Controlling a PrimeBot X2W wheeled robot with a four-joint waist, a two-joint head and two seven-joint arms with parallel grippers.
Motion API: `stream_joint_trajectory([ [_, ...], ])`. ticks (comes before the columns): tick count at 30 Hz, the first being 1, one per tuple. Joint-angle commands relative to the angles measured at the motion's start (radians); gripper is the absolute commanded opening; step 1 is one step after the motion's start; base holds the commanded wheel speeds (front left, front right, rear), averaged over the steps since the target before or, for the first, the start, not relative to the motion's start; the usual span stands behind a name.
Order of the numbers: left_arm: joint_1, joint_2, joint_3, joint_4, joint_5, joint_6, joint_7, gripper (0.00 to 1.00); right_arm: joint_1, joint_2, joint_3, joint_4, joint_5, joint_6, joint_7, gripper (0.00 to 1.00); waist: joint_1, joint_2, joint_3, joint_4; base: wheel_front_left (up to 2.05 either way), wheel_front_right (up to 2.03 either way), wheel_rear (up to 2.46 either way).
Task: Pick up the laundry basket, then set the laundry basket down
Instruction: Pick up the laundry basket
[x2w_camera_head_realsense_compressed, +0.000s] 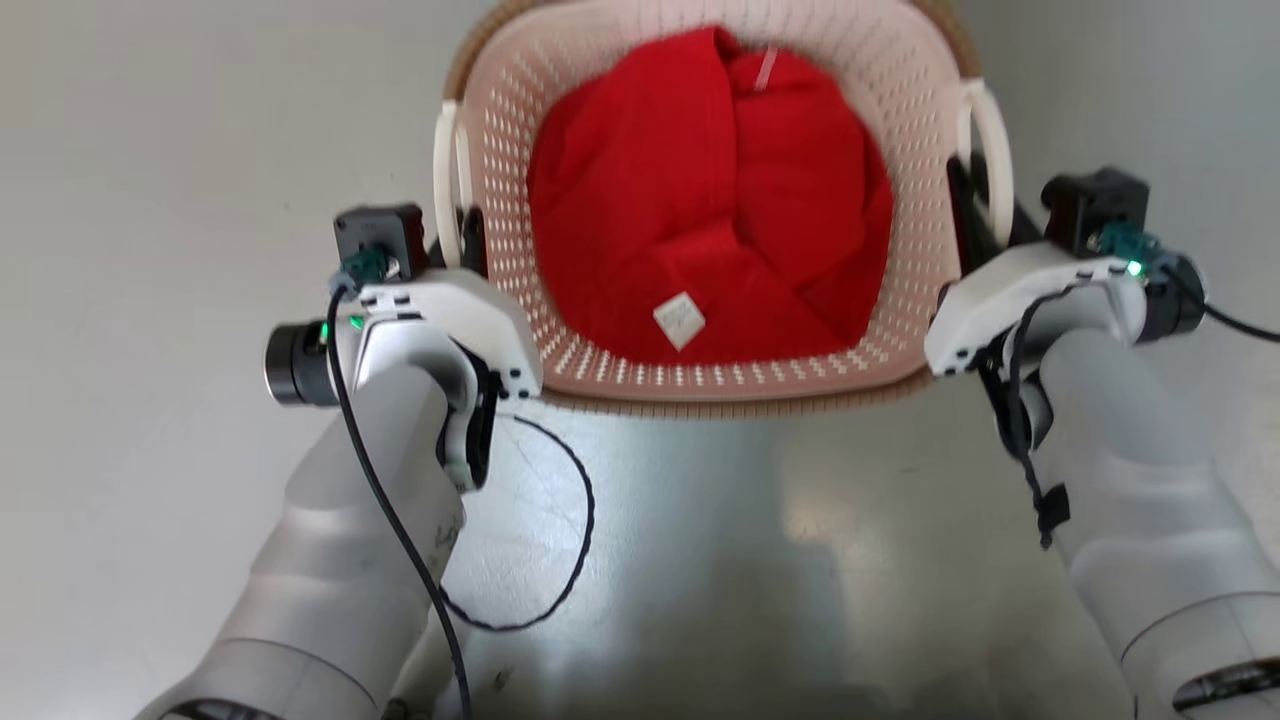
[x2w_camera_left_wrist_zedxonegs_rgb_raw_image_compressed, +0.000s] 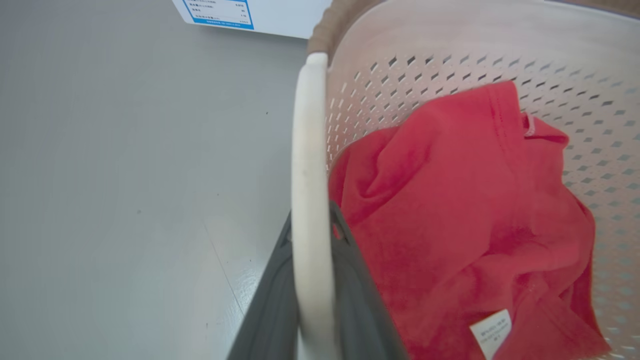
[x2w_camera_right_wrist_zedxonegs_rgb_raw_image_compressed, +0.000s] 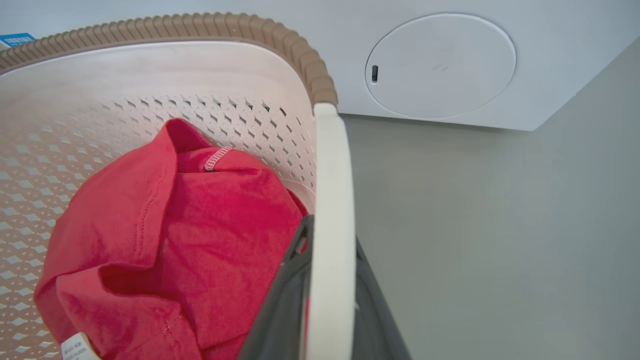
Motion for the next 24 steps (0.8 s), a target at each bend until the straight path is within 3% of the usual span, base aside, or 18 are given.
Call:
stream_joint_trajectory([
  [1,0.02,0.028,0.017,-0.015,-0.014,0.005,-0.008,0.0,0.07,0.035,0.039,0.003,0.004,0.016,-0.006,0.0,0.0,0.0,-0.028,-0.007,0.0,0.0,0.0],
  [24,0.205,0.028,-0.108,0.042,-0.099,0.016,-0.008,0.0,0.218,0.035,0.328,0.132,0.275,0.016,-0.006,0.0,0.0,0.0,-0.295,-0.05,0.0,0.0,0.0],
])
